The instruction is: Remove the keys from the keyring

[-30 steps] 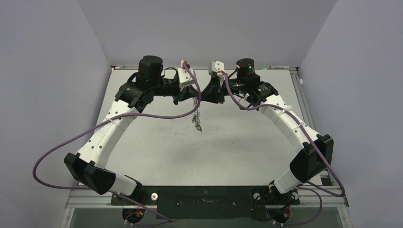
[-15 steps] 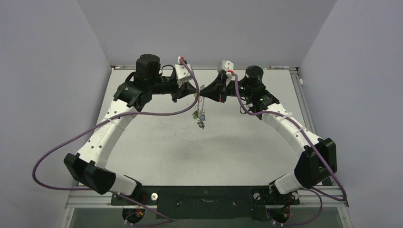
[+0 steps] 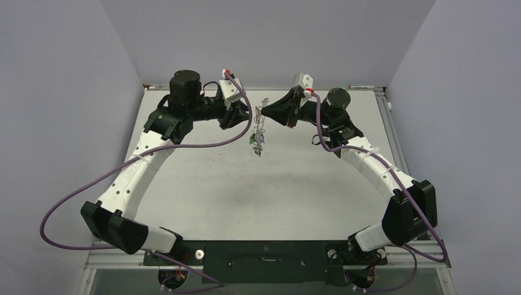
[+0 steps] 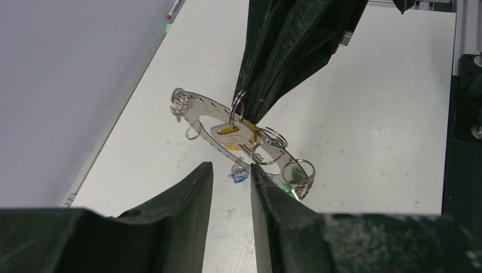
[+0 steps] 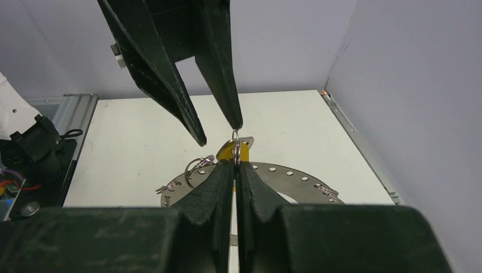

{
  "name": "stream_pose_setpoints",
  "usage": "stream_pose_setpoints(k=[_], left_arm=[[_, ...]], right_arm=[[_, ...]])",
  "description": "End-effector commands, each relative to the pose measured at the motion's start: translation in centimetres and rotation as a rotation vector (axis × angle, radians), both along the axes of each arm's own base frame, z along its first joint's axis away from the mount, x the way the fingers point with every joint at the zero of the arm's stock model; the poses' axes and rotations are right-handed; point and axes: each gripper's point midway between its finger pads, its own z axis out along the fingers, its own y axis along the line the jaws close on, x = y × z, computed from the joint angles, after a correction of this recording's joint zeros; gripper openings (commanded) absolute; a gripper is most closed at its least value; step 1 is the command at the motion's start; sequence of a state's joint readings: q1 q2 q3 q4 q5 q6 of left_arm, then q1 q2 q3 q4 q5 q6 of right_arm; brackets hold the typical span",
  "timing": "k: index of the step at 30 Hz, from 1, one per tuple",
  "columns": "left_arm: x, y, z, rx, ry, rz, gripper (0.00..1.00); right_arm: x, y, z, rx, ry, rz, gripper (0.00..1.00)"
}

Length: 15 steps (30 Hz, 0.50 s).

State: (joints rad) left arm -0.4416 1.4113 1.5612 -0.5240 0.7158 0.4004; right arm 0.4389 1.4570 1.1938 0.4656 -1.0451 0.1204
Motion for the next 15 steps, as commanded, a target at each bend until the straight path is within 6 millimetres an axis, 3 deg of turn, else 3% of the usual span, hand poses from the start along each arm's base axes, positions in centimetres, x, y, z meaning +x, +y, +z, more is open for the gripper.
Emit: stream_pose_setpoints(k=[1,7,15], left_arm=[[-0.6,0.2,5.3,-0.082,-0.13,-0.015,0.28],[-0.4,-0.9,5.8,-0.078,-0.132,-0.038,0.31],[-0.5,-1.9,4.8,-0.056,-0.114,-0.059,0.31]], right_arm=[[-1.6,-0.5,3.7,0.01,-0.176,0.017,0.05],[-1.7,-0.4,3.4,-0.022,-0.201,0.015,0.05],[-2.0,-0.2,3.9,-0.024,-0.215,0.016,0.05]])
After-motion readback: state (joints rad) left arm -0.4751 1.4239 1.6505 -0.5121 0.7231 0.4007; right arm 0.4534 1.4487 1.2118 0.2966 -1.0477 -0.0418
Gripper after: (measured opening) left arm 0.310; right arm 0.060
